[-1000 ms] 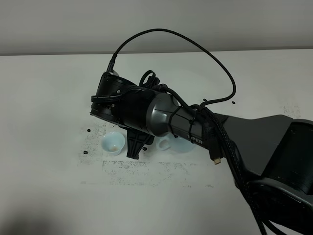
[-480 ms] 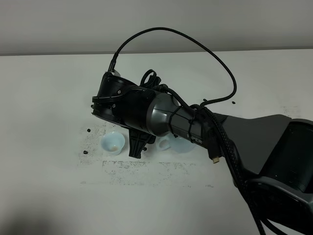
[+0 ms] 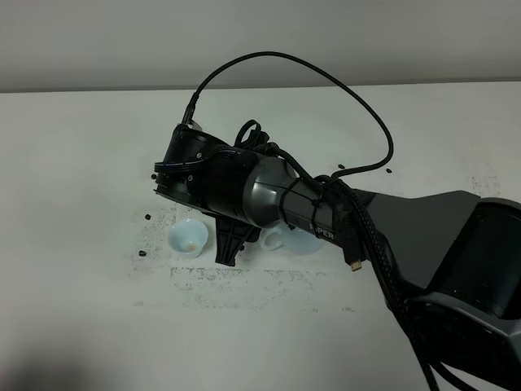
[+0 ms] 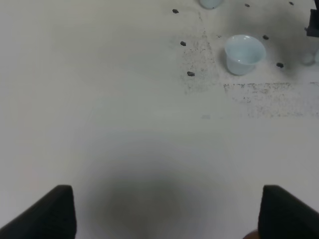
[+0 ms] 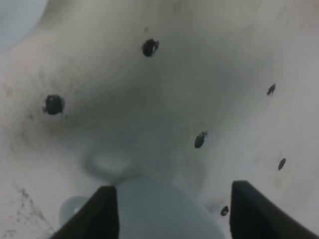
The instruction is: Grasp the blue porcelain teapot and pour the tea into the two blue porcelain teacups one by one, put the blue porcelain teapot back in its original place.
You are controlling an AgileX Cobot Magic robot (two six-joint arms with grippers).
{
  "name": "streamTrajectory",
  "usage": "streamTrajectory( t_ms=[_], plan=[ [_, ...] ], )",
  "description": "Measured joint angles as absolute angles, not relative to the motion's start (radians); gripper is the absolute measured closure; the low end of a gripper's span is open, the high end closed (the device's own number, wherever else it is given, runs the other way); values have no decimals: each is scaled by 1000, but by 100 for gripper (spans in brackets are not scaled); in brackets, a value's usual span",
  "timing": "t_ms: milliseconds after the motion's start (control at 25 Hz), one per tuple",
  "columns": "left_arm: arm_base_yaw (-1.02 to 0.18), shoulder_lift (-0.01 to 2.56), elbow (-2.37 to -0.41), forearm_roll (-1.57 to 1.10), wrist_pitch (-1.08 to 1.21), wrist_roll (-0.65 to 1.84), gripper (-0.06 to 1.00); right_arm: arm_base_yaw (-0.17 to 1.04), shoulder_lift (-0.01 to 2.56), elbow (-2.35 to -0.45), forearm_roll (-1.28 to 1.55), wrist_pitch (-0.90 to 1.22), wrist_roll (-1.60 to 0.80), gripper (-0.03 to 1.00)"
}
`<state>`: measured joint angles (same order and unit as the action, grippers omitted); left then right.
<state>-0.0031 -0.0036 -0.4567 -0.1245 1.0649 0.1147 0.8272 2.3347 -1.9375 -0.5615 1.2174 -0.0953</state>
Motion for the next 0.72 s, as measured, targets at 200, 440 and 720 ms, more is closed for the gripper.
streamTrajectory(
  t_ms=[200,440,720],
  plan=[
    [-3,-4,-457,-125,1065,115,19,825,2335,-1938,-544,1217,-92,45],
    [-3,-4,-457,-125,1065,115,19,825,2335,-1938,-540,1217,-83,45],
    [-3,-4,-457,-125,1065,115,19,825,2335,-1938,-523,1217,-79,45]
  ],
)
